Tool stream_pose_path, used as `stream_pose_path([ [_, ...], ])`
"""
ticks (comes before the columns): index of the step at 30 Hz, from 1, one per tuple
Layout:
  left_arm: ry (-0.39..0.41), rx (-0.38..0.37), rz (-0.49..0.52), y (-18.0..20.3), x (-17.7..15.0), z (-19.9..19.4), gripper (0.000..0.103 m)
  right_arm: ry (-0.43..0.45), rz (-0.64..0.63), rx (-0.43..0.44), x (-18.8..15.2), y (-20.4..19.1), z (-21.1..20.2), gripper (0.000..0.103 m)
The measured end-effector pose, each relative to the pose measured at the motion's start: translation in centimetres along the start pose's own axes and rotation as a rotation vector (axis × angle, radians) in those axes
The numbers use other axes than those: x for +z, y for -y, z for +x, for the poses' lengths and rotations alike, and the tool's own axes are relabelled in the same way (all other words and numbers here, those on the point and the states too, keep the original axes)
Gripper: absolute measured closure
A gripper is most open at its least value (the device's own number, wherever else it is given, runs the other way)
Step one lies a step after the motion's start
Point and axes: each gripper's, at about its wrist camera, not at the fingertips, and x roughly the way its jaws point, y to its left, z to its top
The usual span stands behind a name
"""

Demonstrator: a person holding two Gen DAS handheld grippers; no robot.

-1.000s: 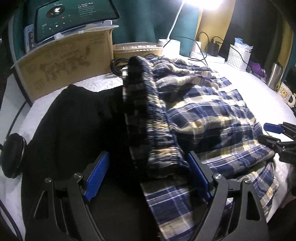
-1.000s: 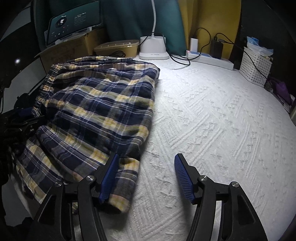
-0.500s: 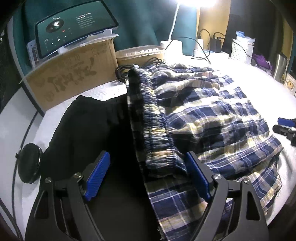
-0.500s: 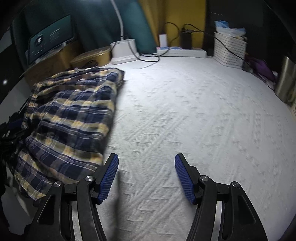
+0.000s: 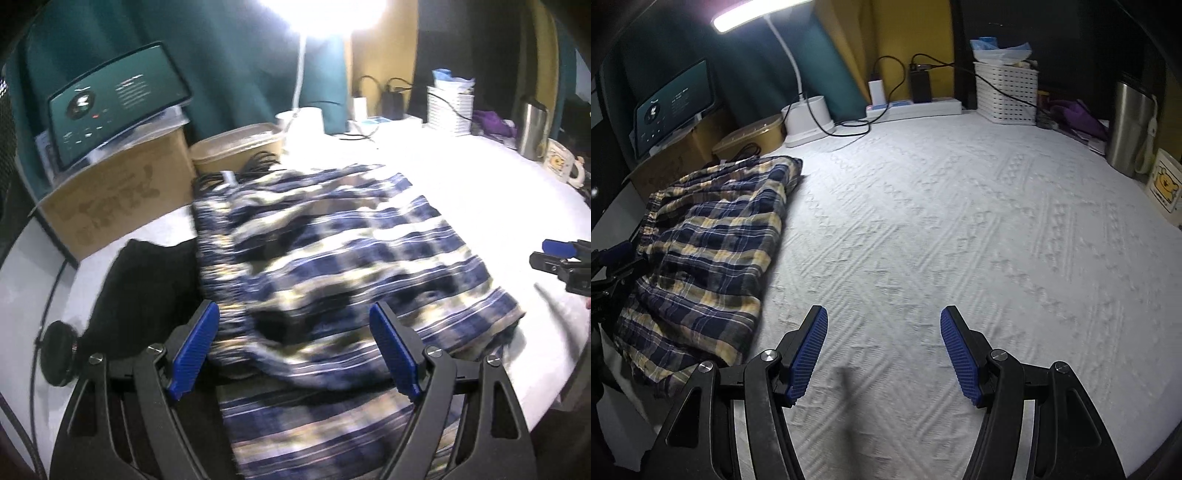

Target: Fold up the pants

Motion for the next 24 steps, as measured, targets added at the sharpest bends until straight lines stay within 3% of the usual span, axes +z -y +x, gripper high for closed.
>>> stream_pose_path([
  [11,0.011,-0.102,0.051,5.8,2.1,0.6,0.019,0.022,0.069,-0.041,-1.1,4.1,-1.8,0.037],
  [24,0.076,-0.194,0.077,10.2,2.9,-1.5,0.019,0.091,0.113,-0.106,-2.3,7.0,-5.9,0.037],
])
